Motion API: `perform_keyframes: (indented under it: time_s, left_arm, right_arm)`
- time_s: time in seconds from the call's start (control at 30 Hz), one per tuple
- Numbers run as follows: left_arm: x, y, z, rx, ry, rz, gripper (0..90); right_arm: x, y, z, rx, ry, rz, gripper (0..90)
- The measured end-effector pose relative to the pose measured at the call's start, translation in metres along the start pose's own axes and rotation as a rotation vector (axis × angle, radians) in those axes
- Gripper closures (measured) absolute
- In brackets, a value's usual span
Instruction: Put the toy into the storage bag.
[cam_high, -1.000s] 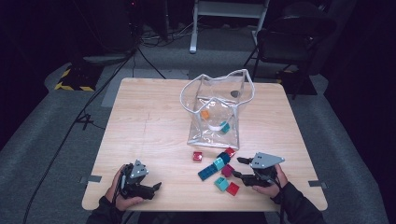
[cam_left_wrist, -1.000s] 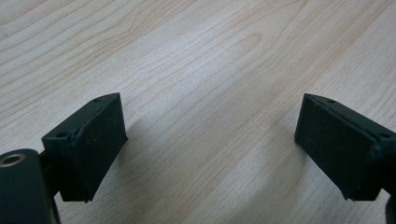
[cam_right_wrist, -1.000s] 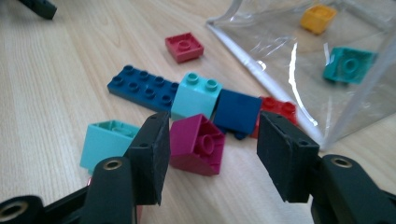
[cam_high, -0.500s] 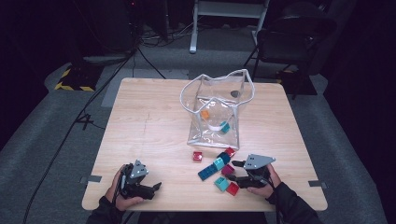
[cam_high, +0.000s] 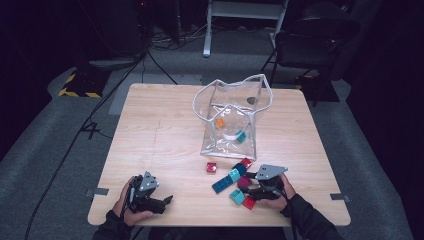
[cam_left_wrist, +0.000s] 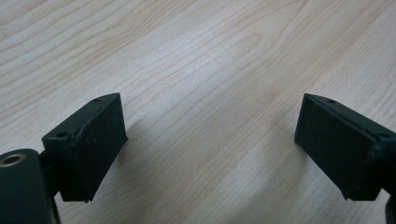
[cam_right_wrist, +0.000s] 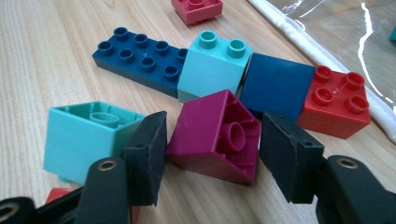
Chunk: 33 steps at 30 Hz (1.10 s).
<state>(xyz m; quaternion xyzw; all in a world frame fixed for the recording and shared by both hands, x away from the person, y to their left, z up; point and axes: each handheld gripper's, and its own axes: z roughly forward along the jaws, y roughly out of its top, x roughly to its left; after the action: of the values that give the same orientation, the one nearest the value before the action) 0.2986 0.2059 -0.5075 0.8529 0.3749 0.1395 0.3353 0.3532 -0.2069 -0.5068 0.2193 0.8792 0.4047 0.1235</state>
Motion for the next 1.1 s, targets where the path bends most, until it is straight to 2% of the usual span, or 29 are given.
perform_keyframes:
  time_s: [0.13,0.7,1.1]
  left_arm:
    - [0.000,0.000,0.000,0.000,0.000,-0.001,9.1]
    - [0.000,0.000,0.000,0.000,0.000,0.000,9.1]
    - [0.000,0.000,0.000,0.000,0.000,0.000,9.1]
  right_arm:
    - [-0.001,-0.001,-0.001,-0.004,0.007,0.006,47.3]
    - [-0.007,-0.010,-0.015,-0.003,-0.021,0.021,47.5]
    - [-0.017,-0.013,-0.032,-0.038,-0.061,0.051,47.5]
